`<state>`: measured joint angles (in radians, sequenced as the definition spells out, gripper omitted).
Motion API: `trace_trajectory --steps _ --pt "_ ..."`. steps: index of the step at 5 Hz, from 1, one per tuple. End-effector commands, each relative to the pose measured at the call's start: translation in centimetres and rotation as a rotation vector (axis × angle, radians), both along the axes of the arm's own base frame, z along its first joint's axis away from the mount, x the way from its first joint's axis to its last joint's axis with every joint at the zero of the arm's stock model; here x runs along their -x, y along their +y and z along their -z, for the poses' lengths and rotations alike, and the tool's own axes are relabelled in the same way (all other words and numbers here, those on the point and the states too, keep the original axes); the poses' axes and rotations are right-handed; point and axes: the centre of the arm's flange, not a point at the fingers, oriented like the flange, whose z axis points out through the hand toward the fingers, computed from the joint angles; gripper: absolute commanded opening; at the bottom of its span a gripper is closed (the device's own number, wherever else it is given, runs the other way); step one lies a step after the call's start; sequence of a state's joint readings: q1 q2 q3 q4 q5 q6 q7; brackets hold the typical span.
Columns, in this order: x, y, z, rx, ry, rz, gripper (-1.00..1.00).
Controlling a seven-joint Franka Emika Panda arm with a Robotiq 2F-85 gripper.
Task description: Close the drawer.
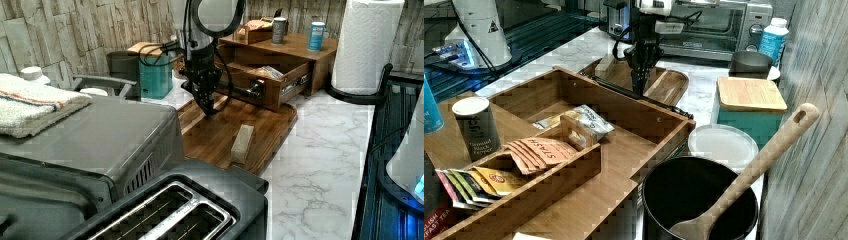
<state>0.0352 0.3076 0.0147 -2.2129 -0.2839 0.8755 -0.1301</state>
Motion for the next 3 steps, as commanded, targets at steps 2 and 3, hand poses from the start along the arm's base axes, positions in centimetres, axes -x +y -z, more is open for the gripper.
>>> trace_trajectory --steps 2,3 --pt "-1.4 -2.1 -2.4 -0.007 -0.024 -0.086 -1.00" --pt "-2.1 -3.0 -3.0 0.011 -0.050 -0.104 -1.00"
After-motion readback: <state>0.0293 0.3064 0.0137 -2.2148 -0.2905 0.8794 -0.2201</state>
